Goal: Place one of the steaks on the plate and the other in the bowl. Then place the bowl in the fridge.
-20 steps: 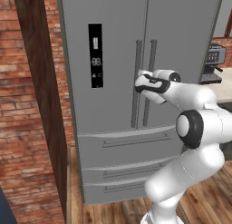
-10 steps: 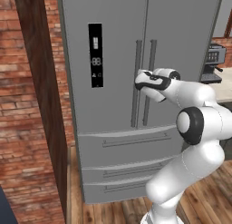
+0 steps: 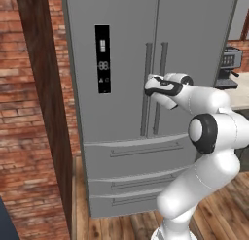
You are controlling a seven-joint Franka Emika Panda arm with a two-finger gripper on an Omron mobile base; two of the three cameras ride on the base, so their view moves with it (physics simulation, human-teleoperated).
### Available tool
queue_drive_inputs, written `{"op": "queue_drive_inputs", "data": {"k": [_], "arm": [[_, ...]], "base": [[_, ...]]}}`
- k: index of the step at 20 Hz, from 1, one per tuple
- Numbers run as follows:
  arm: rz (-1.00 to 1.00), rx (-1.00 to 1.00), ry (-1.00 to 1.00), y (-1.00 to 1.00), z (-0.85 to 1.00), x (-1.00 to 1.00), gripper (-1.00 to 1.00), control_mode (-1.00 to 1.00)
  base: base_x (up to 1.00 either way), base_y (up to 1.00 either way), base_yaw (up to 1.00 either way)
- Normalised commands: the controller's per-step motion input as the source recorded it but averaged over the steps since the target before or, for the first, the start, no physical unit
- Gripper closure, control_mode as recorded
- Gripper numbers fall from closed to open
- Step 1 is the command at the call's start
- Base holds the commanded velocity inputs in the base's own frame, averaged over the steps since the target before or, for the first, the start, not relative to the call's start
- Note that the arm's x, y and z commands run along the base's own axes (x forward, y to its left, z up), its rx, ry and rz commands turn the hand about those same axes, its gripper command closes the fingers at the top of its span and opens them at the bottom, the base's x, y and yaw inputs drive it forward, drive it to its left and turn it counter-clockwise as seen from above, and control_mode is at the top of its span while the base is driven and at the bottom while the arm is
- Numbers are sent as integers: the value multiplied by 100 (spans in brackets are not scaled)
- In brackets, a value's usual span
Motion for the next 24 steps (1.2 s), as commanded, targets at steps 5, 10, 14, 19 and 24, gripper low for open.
{"op": "queue_drive_inputs", "data": {"k": [5,10,14,19,24], "arm": [[-11,0,28,-7,7,-33,100,-100],[-9,0,30,-38,5,-80,100,-100],[-7,0,25,-43,0,-86,100,-100],[-2,0,14,-55,2,-86,100,-100],[0,1,0,-82,0,-95,100,-100]], "base": [[0,0,0],[0,0,0],[0,0,0],[0,0,0],[0,0,0]]}}
